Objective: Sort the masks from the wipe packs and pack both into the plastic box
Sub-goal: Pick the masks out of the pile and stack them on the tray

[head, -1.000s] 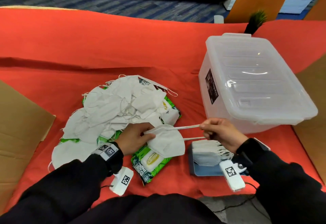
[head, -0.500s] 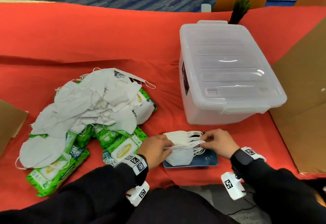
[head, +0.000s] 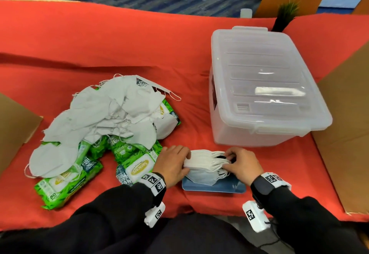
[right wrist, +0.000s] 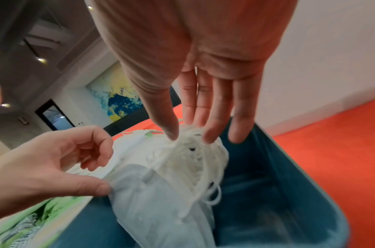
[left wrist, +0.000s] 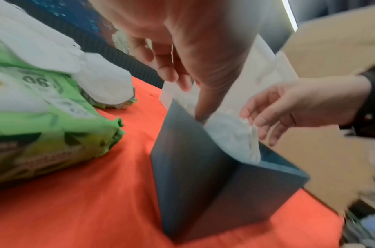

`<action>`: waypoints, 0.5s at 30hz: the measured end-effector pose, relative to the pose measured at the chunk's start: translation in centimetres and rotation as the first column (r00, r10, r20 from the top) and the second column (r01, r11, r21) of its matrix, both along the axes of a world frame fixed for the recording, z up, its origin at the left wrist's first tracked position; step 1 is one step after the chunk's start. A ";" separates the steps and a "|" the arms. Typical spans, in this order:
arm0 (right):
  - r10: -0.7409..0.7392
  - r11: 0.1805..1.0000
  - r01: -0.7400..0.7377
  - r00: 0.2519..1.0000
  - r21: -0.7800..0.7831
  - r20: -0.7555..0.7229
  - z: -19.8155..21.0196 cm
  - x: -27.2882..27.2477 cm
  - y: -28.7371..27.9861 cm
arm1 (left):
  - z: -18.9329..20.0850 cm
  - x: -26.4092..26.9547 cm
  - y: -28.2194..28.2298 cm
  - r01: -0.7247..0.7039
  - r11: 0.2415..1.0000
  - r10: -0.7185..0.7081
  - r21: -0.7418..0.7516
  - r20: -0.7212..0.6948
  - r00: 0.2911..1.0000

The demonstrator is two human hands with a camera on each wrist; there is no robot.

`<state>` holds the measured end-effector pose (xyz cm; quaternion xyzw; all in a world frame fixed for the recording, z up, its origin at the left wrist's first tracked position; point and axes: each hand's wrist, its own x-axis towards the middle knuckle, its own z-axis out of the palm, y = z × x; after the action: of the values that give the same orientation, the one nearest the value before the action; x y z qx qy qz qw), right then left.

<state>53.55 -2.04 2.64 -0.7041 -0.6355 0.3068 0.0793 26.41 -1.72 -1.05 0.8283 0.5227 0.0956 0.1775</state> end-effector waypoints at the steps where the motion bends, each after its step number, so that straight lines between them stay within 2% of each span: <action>1: 0.016 0.999 -0.017 1.000 0.042 0.019 0.5 -0.3 0.0 | 0.7 -1.0 0.1 -0.035 0.999 0.038 -0.037 0.065 0.997; 3: 0.040 0.992 -0.038 0.999 0.117 -0.012 1.8 -1.2 0.0 | 1.7 -3.4 0.5 -0.114 0.988 0.132 -0.100 0.198 0.971; 6: 0.065 0.992 -0.037 0.968 0.117 -0.242 3.5 -4.4 0.5 | 2.7 -9.4 1.1 -0.250 0.954 0.288 -0.165 0.274 0.917; 9: 0.099 0.995 -0.079 0.903 0.067 -0.419 4.5 -9.0 1.7 | 3.3 -16.7 1.9 -0.403 0.897 0.438 -0.181 0.245 0.865; 12: 0.156 0.988 -0.133 0.865 0.083 -0.477 4.8 -14.6 3.6 | 4.1 -24.2 2.6 -0.545 0.821 0.570 -0.169 0.188 0.800; 15: 0.225 0.974 -0.216 0.842 0.076 -0.491 4.3 -20.4 5.8 | 4.6 -30.5 2.8 -0.619 0.769 0.638 -0.163 0.120 0.761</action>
<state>33.14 3.76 6.91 -0.5231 -0.6728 0.4789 0.2105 -4.04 1.10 3.58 0.5824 0.7578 0.1892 0.2253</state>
